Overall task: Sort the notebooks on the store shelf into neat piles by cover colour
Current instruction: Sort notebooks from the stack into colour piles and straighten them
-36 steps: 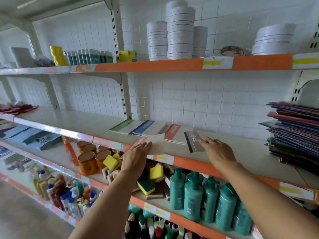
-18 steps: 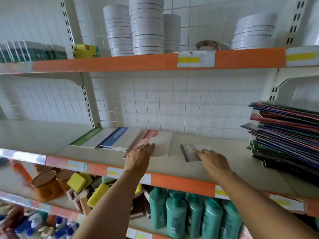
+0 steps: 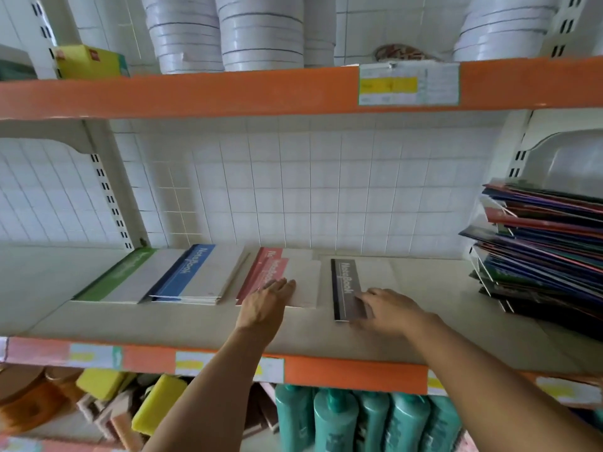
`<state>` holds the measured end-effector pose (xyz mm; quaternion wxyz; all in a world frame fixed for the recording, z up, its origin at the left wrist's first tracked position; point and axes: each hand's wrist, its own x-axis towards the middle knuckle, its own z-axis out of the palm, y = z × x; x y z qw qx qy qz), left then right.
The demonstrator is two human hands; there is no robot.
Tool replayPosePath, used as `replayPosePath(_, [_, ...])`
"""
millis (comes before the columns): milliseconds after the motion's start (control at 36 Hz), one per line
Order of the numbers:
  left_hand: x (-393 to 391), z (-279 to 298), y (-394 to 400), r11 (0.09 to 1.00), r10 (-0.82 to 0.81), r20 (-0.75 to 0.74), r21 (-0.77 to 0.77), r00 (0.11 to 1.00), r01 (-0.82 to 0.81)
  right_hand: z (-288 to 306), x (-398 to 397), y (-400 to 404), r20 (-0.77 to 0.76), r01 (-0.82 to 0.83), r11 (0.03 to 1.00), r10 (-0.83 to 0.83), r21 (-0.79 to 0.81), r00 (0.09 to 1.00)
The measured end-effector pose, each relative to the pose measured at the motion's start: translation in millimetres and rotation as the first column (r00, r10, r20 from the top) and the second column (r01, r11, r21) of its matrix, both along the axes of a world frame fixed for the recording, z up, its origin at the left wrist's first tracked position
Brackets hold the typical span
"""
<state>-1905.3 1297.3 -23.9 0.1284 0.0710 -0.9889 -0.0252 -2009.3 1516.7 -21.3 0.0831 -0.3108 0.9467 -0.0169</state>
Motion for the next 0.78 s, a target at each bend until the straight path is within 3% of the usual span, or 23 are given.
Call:
replayPosePath(194, [-6.5,-12.3,-15.4,0.997,-0.048,0.158,0.064,0.986,0.038,-3.6,-7.7,-8.9,-0.02,0.035,0.999,-0.035,-0.008,0.999])
replayPosePath(778, [-38.7,-20.7,-41.7,0.995,-0.102,0.173,0.001,0.98,0.104,-3.4,-22.3,-22.4,-0.02,0.08,0.997,-0.08,0.003,0.997])
